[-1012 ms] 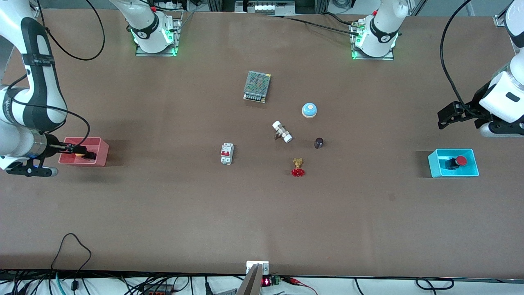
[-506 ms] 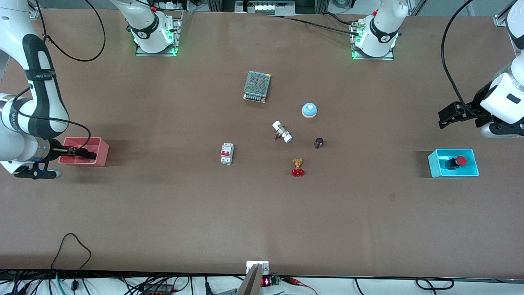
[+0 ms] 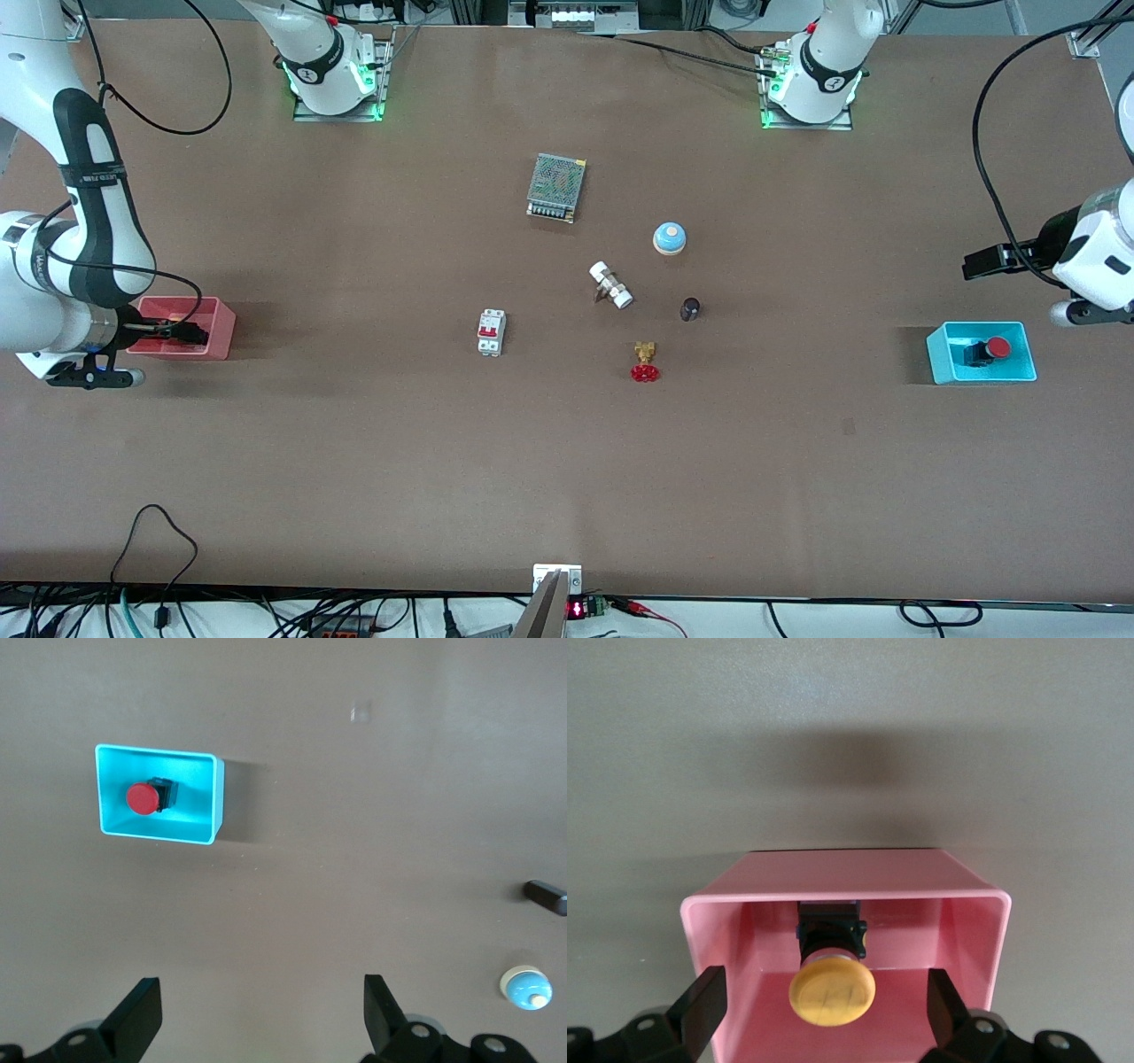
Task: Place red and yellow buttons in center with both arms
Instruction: 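Grasp the yellow button with the right gripper while the left gripper reaches the red button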
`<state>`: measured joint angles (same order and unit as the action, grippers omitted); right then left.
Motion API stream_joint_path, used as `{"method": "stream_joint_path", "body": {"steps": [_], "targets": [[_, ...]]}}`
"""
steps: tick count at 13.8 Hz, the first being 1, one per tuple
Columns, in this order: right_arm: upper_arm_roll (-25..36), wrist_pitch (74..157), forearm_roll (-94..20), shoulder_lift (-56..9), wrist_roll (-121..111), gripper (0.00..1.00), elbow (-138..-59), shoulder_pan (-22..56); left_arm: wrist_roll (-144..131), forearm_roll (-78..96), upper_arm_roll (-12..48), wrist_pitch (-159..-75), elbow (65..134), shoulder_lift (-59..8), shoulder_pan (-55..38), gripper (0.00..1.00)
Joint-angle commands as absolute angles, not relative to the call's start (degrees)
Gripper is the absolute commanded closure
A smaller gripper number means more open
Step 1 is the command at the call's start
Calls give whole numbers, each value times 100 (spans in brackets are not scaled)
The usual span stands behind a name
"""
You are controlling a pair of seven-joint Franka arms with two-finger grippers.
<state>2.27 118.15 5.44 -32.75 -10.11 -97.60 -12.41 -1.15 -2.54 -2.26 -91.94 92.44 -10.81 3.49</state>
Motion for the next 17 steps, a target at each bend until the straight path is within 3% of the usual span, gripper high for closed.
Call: {"method": "stream_joint_path", "body": {"steps": [1, 5, 9, 12, 17], "targets": [[132, 11900, 448, -3305, -1160, 0, -9773, -1354, 752, -281, -211, -9219, 9141, -1413, 640, 0], [132, 11918, 439, -3366, -1160, 10, -9773, -1354, 1748, -281, -211, -10535, 9710, -1863, 1396, 0], [132, 11900, 431, -3375, -1151, 12, -9817, -1354, 1784, -482, -220, -12196, 10553, -2057, 1696, 0], [132, 11909, 431, -3375, -1151, 17, -9817, -1354, 1775, -527, -220, -12891, 10819, -2249, 1723, 0], [132, 11927, 343, -3410, -1151, 24, -9817, -1354, 1793, -527, -220, -13359, 10819, -2653, 1872, 0]]}}
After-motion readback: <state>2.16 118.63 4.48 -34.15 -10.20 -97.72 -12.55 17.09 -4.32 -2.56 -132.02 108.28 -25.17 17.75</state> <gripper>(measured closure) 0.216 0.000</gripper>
